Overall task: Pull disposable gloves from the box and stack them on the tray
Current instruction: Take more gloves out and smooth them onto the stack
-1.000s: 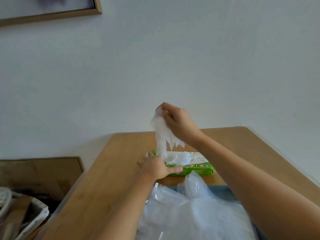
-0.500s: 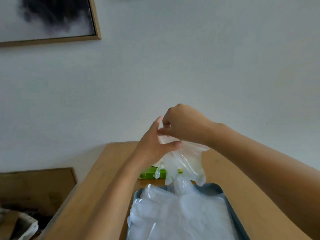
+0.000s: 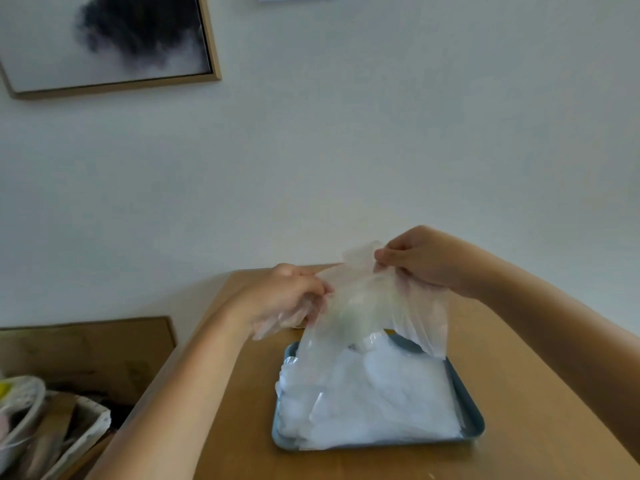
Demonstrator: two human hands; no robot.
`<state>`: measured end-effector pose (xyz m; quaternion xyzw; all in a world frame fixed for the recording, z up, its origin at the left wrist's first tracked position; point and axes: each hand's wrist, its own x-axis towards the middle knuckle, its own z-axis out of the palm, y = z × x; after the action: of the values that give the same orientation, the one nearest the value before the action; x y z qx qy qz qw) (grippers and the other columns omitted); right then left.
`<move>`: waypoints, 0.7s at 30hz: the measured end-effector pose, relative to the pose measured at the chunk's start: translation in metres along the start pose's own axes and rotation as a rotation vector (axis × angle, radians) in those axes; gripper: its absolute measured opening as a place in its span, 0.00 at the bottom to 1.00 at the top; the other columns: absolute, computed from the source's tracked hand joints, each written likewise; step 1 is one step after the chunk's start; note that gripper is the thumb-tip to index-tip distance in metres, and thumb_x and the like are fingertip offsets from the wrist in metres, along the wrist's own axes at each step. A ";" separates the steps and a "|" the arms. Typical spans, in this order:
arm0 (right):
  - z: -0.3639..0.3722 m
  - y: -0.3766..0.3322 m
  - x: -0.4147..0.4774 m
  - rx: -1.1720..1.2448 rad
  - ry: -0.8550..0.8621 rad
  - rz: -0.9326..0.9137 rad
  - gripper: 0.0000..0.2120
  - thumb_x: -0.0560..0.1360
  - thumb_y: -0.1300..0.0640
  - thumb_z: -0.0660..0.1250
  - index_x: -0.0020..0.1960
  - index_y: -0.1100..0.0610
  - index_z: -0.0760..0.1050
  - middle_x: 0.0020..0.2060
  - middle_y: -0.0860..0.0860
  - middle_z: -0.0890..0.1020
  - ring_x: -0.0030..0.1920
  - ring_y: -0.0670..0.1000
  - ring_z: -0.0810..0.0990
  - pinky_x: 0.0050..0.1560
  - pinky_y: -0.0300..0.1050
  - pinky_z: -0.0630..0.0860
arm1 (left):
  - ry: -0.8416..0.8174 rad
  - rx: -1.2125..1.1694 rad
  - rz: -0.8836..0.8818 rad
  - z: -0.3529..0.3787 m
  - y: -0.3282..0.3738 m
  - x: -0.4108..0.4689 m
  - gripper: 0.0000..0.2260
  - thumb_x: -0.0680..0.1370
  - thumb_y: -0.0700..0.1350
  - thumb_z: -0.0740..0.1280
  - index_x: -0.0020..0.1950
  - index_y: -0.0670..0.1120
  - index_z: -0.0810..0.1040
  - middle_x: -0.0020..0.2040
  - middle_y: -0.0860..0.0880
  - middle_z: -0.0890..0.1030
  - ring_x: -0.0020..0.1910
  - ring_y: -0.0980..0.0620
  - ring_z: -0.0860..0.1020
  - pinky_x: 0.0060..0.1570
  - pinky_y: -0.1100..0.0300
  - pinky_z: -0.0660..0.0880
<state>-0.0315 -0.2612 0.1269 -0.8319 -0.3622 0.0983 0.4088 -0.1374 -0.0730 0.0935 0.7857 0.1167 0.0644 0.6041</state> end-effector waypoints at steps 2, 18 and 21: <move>0.008 0.021 0.000 -0.026 0.000 0.060 0.16 0.79 0.53 0.63 0.35 0.55 0.79 0.25 0.50 0.76 0.29 0.52 0.69 0.28 0.39 0.64 | -0.035 0.140 -0.100 0.001 -0.007 0.006 0.06 0.78 0.35 0.63 0.41 0.38 0.77 0.29 0.43 0.73 0.25 0.52 0.71 0.25 0.65 0.70; 0.081 0.158 0.012 -0.443 -0.069 -0.040 0.10 0.79 0.51 0.60 0.41 0.51 0.72 0.33 0.47 0.77 0.40 0.54 0.78 0.44 0.48 0.75 | 0.052 0.943 -0.203 0.010 -0.106 0.046 0.09 0.71 0.42 0.70 0.32 0.46 0.74 0.30 0.50 0.75 0.29 0.52 0.76 0.29 0.61 0.71; 0.084 0.166 0.015 -0.436 -0.071 -0.069 0.11 0.79 0.50 0.60 0.39 0.52 0.70 0.32 0.47 0.79 0.37 0.52 0.78 0.42 0.47 0.73 | 0.292 0.999 0.161 0.030 -0.093 0.032 0.05 0.73 0.44 0.69 0.48 0.49 0.79 0.47 0.53 0.79 0.49 0.53 0.78 0.51 0.58 0.74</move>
<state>0.0277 -0.2672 -0.0501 -0.8836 -0.4173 0.0331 0.2096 -0.1092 -0.0704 -0.0056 0.9673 0.1551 0.1559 0.1263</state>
